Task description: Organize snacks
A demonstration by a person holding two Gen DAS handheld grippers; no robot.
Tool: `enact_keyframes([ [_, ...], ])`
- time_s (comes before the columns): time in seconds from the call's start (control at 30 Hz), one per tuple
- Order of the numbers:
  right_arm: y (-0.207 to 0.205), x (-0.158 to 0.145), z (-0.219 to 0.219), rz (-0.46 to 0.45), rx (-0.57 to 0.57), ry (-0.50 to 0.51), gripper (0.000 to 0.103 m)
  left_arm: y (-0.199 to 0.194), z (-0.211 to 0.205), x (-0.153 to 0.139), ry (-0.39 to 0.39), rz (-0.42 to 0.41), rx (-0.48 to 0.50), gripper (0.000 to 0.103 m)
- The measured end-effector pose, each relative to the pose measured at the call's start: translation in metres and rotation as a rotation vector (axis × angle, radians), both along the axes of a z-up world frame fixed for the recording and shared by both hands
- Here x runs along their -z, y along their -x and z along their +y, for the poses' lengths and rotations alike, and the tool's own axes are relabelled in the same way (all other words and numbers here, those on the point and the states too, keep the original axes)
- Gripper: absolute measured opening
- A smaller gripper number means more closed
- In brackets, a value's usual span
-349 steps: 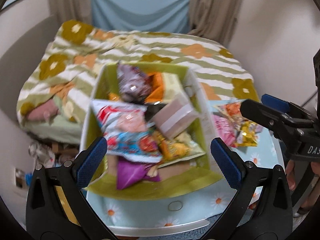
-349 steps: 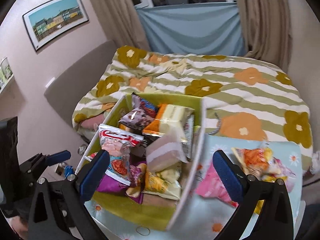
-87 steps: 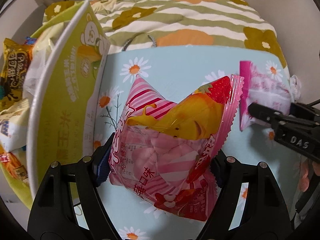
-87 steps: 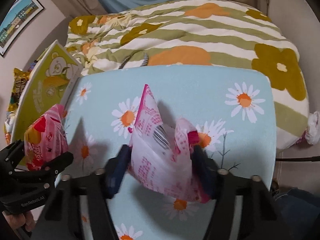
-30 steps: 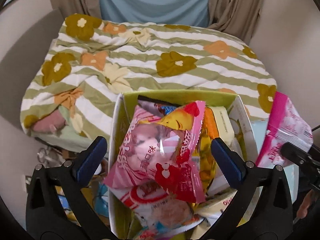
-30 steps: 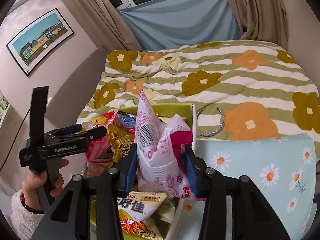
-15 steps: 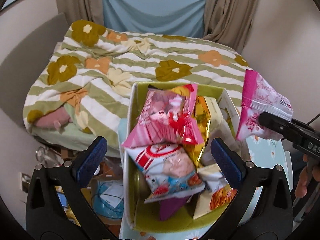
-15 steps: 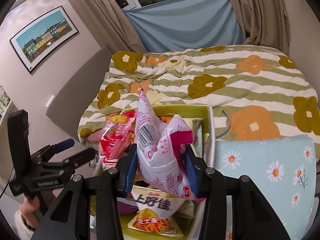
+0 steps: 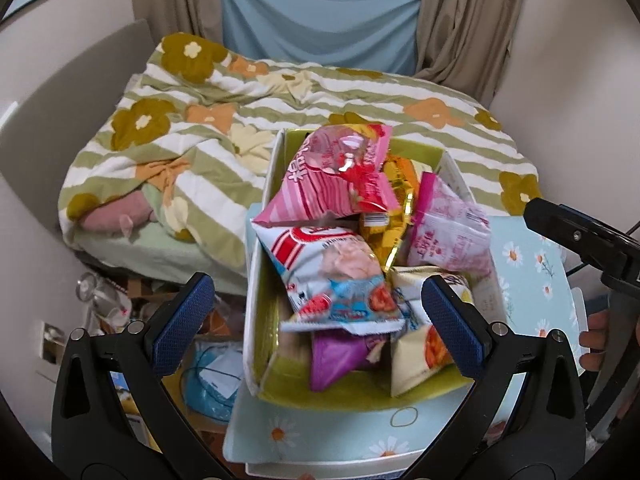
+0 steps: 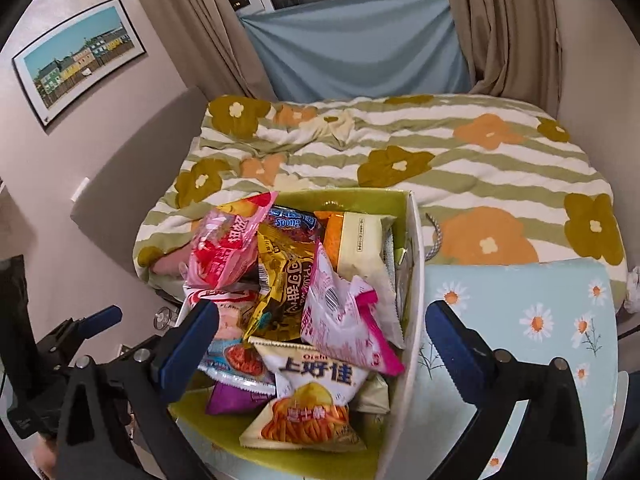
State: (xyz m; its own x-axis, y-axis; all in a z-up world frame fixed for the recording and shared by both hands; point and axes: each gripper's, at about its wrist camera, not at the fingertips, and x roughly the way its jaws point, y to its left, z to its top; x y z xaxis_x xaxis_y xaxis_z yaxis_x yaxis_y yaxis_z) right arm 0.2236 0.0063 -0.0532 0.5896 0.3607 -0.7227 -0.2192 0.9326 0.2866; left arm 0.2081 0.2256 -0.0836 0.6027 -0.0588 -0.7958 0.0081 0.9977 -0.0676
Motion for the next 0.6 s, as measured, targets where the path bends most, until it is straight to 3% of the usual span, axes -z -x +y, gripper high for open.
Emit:
enact_keyframes([
  [0.37, 0.088, -0.055, -0.054, -0.124, 0.051, 0.023, 0.103, 0.078, -0.069, -0.062, -0.04, -0.172, 0.028, 0.103],
  [0.6, 0.149, -0.07, -0.092, -0.172, 0.152, 0.118, 0.103, 0.127, -0.102, -0.083, -0.087, -0.267, 0.034, 0.103],
])
